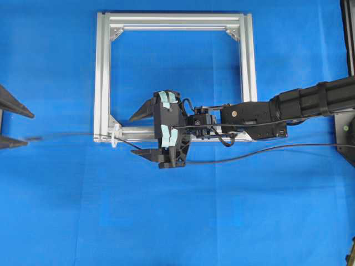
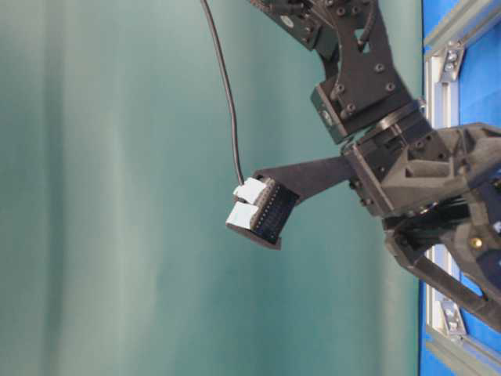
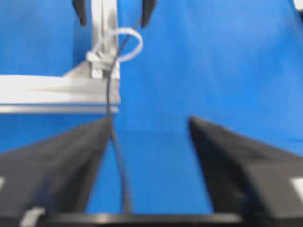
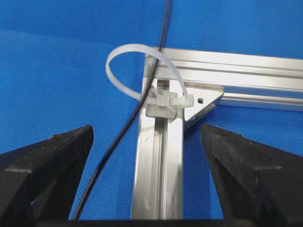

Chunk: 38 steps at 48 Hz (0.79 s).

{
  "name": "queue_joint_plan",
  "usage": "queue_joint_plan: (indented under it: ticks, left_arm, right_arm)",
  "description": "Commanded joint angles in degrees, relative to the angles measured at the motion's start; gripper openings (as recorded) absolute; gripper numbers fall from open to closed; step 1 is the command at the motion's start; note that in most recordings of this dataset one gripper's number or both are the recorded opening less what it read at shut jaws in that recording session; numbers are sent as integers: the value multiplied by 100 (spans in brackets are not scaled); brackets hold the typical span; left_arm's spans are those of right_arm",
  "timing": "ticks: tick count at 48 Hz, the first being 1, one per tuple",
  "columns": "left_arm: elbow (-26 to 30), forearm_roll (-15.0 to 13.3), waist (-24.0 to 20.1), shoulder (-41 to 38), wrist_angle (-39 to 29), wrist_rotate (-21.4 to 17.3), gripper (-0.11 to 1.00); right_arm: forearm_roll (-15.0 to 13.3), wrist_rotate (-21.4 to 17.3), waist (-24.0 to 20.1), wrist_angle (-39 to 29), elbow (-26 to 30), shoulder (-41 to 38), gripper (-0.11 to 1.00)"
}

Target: Insert the wire through the string loop located on the left side.

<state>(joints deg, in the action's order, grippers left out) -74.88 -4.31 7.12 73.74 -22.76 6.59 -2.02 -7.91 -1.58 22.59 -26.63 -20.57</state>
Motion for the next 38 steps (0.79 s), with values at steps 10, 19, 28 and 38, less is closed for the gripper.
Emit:
queue_joint_plan:
  ticks: [10, 19, 28, 38]
  left_arm:
    - [79, 18, 9, -79, 53, 9, 79]
    - [105, 18, 18, -44, 149, 9, 80]
    - [141, 18, 9, 26, 703, -53, 80]
    - [158, 26, 9, 26, 1063, -123, 80]
  right_arm:
    - [-9, 0, 9, 53, 70, 255, 91]
    - [0, 0, 9, 26, 97, 483, 91]
    - [-9, 0, 18, -88, 97, 914, 91]
    - [-9, 0, 18, -387, 105, 1380, 91]
